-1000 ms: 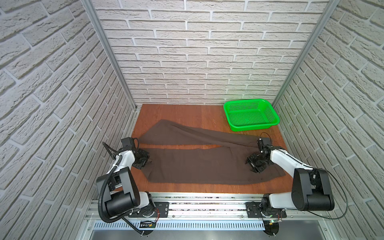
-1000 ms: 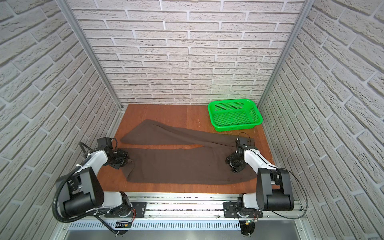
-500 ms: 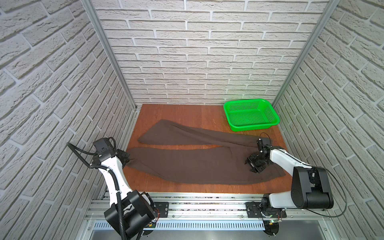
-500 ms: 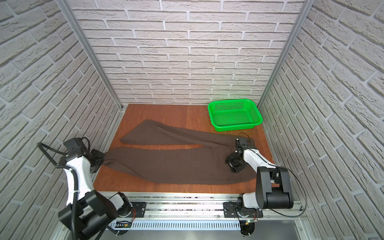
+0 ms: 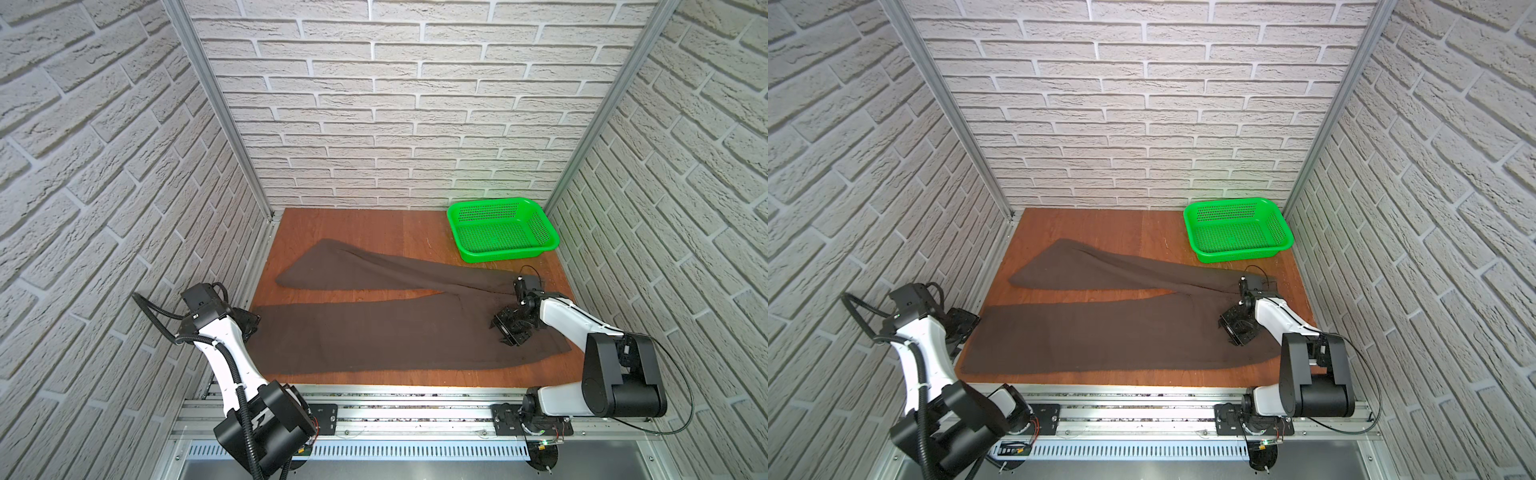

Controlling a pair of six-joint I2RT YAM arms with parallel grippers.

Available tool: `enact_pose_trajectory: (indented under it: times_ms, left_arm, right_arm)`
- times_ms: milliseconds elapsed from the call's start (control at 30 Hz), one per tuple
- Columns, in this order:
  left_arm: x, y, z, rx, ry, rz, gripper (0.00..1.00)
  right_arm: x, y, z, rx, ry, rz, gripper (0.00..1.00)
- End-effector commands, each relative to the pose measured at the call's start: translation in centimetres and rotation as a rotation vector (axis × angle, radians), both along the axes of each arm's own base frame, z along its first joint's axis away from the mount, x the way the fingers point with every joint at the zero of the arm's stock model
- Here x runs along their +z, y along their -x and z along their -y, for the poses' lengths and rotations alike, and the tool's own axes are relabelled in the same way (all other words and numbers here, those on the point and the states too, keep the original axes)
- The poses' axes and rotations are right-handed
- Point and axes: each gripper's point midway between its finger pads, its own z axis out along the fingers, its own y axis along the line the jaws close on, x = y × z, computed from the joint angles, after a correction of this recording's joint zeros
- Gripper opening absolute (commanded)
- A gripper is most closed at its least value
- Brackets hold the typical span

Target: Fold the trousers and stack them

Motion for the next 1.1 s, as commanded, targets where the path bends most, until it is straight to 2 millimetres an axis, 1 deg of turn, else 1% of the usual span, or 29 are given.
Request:
enact_pose_trajectory:
  times_ms: [0, 33, 100, 200, 233, 300, 400, 467, 533, 633, 733, 833, 867, 967, 1067]
  left_arm:
    - [-1.8, -2.1, 2.7, -0.085, 0.080, 0.002, 0.65]
    - [-2.7, -3.0, 3.6, -0.105, 0.106, 0.009, 0.63]
    - [-4.8, -4.0, 4.9, -0.108, 0.139, 0.010, 0.58]
    - [-7.8, -4.7, 5.8, -0.079, 0.193, -0.012, 0.51]
    - [-8.5, -4.6, 5.8, -0.060, 0.197, -0.020, 0.49]
    - [-9.6, -3.5, 5.0, 0.003, 0.174, -0.058, 0.44]
    - [-10.4, -1.3, 3.6, 0.103, 0.150, -0.086, 0.45]
    - [-10.3, -0.2, 2.8, 0.150, 0.132, -0.094, 0.47]
    - [-10.3, 0.6, 2.0, 0.179, 0.128, -0.101, 0.49]
    - [-10.7, 1.5, 1.5, 0.192, 0.138, -0.120, 0.51]
    - [-11.2, 2.1, 1.3, 0.200, 0.149, -0.124, 0.51]
    - [-10.6, 1.6, 1.3, 0.192, 0.158, -0.092, 0.51]
    - [-10.3, 1.3, 1.3, 0.186, 0.159, -0.075, 0.52]
    - [-8.6, -0.3, 1.3, 0.147, 0.160, -0.008, 0.55]
    - [-7.0, -2.5, 2.0, 0.079, 0.154, 0.037, 0.55]
  right_arm:
    - [-0.8, 0.7, 0.9, -0.006, 0.038, -0.049, 0.46]
    - [-0.9, 0.4, 1.0, -0.013, 0.039, -0.052, 0.46]
    - [-1.3, 0.1, 1.2, -0.028, 0.040, -0.064, 0.46]
    - [-1.9, -0.3, 1.5, -0.052, 0.030, -0.085, 0.46]
    - [-2.2, -0.2, 1.6, -0.063, 0.029, -0.098, 0.46]
    - [-2.7, 0.4, 2.0, -0.083, 0.028, -0.126, 0.46]
    - [-3.1, 2.0, 2.4, -0.121, 0.023, -0.169, 0.46]
    - [-2.7, 3.2, 3.1, -0.139, 0.052, -0.184, 0.45]
    - [-1.8, 4.1, 3.9, -0.157, 0.095, -0.177, 0.45]
    - [-0.4, 5.2, 4.8, -0.174, 0.149, -0.160, 0.45]
    - [0.6, 6.0, 5.1, -0.171, 0.173, -0.157, 0.46]
    - [1.5, 6.4, 4.9, -0.162, 0.171, -0.154, 0.46]
    - [2.0, 6.2, 5.0, -0.161, 0.174, -0.142, 0.46]
    - [4.4, 4.4, 5.8, -0.164, 0.208, -0.057, 0.46]
    - [6.6, 1.7, 6.8, -0.165, 0.244, 0.019, 0.46]
